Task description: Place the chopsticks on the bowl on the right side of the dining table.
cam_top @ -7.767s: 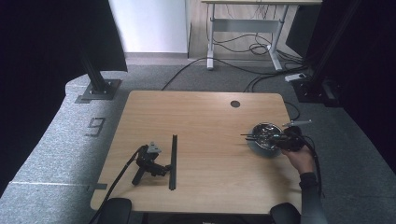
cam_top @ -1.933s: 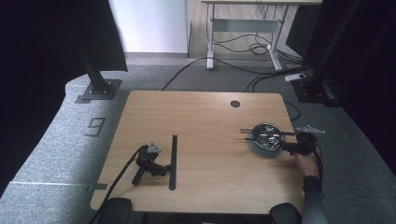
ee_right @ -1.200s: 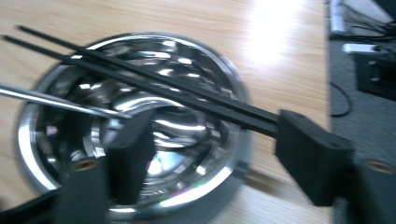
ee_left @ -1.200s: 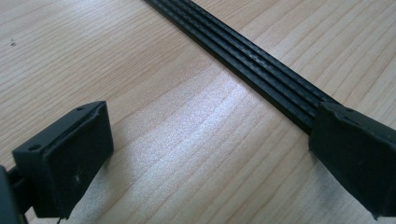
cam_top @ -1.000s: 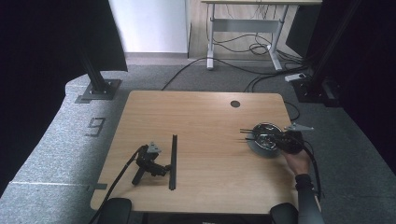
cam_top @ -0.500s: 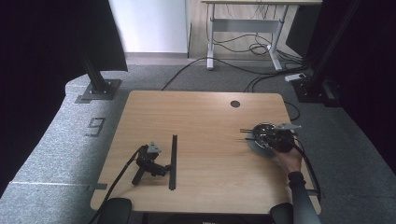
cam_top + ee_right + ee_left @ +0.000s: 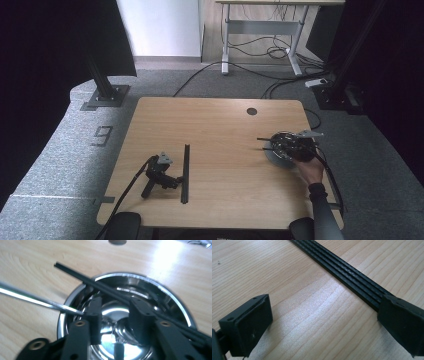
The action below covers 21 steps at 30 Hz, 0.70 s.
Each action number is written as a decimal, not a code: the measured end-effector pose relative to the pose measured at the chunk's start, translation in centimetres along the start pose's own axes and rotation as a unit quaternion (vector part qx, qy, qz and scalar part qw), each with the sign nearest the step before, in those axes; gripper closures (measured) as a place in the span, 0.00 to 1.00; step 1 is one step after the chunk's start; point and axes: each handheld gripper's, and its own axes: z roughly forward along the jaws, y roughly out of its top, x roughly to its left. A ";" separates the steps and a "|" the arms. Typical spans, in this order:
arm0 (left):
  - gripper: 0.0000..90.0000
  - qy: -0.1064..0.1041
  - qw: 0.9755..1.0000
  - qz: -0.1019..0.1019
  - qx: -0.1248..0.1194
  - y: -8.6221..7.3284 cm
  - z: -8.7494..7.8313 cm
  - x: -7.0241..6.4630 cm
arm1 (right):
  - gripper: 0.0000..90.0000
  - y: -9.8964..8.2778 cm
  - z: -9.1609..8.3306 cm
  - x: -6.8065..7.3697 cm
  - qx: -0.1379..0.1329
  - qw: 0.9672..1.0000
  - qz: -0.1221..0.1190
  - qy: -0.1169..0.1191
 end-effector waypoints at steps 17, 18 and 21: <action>0.00 0.000 1.000 0.000 0.000 0.0 0.0 0.0 | 0.29 2.0 2.3 -1.5 -0.023 0.993 0.088 -0.082; 0.00 0.000 1.000 0.000 0.000 0.0 0.0 0.0 | 0.29 2.0 2.3 -1.5 -0.023 0.993 0.088 -0.082; 0.00 0.000 1.000 0.000 0.000 0.0 0.0 0.0 | 0.29 2.0 2.8 -1.6 -0.014 0.992 0.084 -0.091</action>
